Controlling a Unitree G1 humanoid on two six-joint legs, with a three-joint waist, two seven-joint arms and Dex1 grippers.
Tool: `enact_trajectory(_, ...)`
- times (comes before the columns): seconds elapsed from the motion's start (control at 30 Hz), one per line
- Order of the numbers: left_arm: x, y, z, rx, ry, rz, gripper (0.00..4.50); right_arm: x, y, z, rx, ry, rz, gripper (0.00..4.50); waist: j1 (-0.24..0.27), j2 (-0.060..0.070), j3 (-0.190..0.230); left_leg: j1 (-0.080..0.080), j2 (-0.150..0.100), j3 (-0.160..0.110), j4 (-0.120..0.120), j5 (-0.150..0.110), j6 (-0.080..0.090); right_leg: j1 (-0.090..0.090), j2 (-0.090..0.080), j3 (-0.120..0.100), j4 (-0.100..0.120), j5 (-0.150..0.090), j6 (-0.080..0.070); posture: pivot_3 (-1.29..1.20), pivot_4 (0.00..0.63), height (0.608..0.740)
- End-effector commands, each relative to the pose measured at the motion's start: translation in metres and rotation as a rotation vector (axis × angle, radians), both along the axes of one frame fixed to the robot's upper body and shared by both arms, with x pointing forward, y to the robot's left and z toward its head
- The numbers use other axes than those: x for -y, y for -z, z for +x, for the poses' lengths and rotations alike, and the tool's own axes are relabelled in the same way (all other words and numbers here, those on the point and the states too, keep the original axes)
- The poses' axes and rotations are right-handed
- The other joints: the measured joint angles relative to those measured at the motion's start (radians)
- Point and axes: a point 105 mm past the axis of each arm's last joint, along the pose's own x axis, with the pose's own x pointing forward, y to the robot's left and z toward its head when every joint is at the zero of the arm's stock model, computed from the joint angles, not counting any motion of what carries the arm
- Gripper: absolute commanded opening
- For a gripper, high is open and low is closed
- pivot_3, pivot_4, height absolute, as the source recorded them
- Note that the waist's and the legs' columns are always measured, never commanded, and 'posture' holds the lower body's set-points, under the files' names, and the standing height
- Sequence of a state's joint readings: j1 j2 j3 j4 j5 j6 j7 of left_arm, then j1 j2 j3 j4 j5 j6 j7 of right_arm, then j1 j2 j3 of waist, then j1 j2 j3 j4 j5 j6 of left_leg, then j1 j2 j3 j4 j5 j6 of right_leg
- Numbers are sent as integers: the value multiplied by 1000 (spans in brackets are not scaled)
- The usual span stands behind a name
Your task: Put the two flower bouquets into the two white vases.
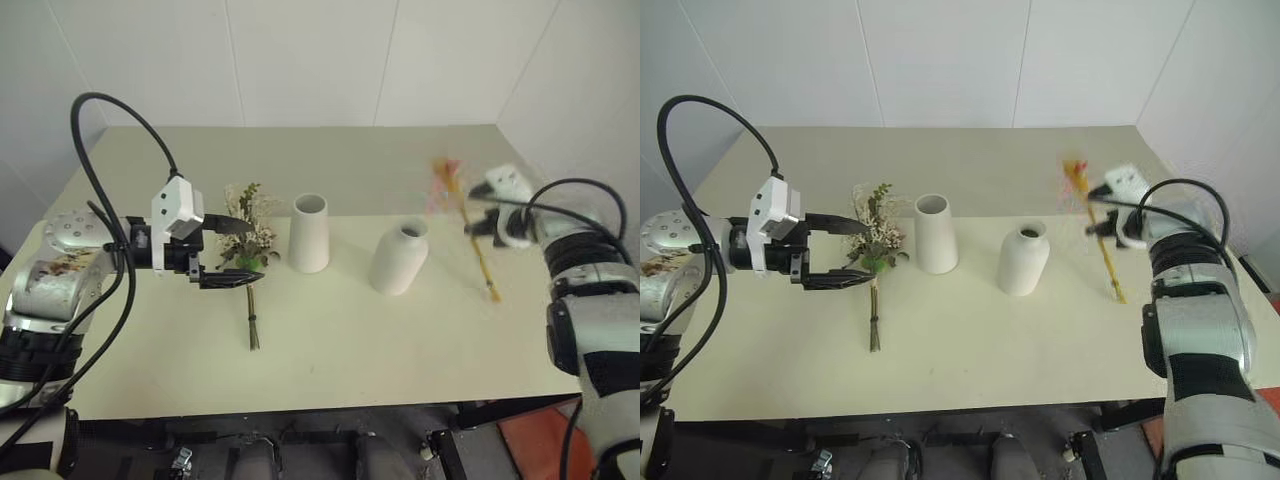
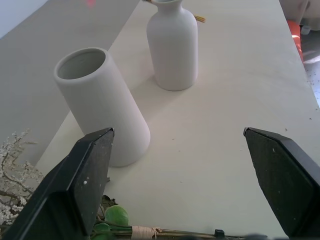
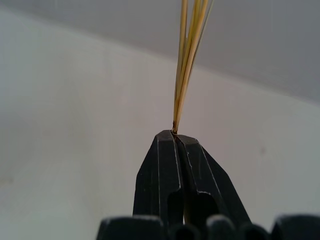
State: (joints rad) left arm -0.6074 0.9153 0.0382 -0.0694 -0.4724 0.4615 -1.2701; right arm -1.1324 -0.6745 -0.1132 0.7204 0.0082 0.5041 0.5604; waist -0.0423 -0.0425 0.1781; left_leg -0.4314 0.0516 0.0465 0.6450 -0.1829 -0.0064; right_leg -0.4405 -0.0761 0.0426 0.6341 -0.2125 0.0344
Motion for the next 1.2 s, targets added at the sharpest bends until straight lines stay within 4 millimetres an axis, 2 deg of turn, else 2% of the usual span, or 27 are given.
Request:
enact_trajectory(0.03, -5, -12, -3, 48, -14, 6, 4500, -16, -84, -50, 462, -62, 47, 30, 4, 0, 0, 0, 0, -1, -1, 0, 0, 0, 0, -1, -1, 0, 0, 0, 150, 740)
enact_trajectory(0.13, -5, -13, -3, 45, -13, 12, 4500, -45, -102, -90, 582, -233, 210, 30, 6, 0, 0, -1, 0, -1, -1, 0, 0, 1, 0, -1, -1, 0, 0, 0, 150, 740)
enact_trajectory(0.2, -5, -14, -2, 44, -10, 17, 4500, -62, -106, -106, 596, -287, 252, 30, 4, 0, 0, 0, 0, 0, 1, 0, 0, 1, -1, 0, -1, 1, 1, 0, 150, 740)
enact_trajectory(0.3, -5, -16, 0, 46, -5, 20, 4500, -91, -102, -126, 576, -385, 289, 30, 5, 0, 0, 0, 0, 0, 2, 1, 1, 2, 0, 0, 0, 3, 0, 0, 150, 740)
enact_trajectory(0.37, -5, -16, 2, 48, -5, 21, 4500, -99, -94, -133, 575, -404, 295, 30, 6, 0, -1, 2, 0, -1, 2, 2, 2, 3, 0, -1, 0, 2, 0, 0, 150, 740)
enact_trajectory(0.53, -4, -16, 3, 46, 2, 23, 4500, -99, -85, -132, 558, -383, 397, 30, 5, 0, -1, 2, 0, 0, 3, 2, 2, 4, 0, 0, -1, 3, 0, 0, 150, 740)
enact_trajectory(1.2, -6, -17, -1, 55, -16, 17, 4500, -95, -38, -103, 491, -353, 435, 30, 3, 0, -1, 1, 0, 0, 2, 2, 3, 3, 0, 0, -1, 2, 0, 0, 150, 740)
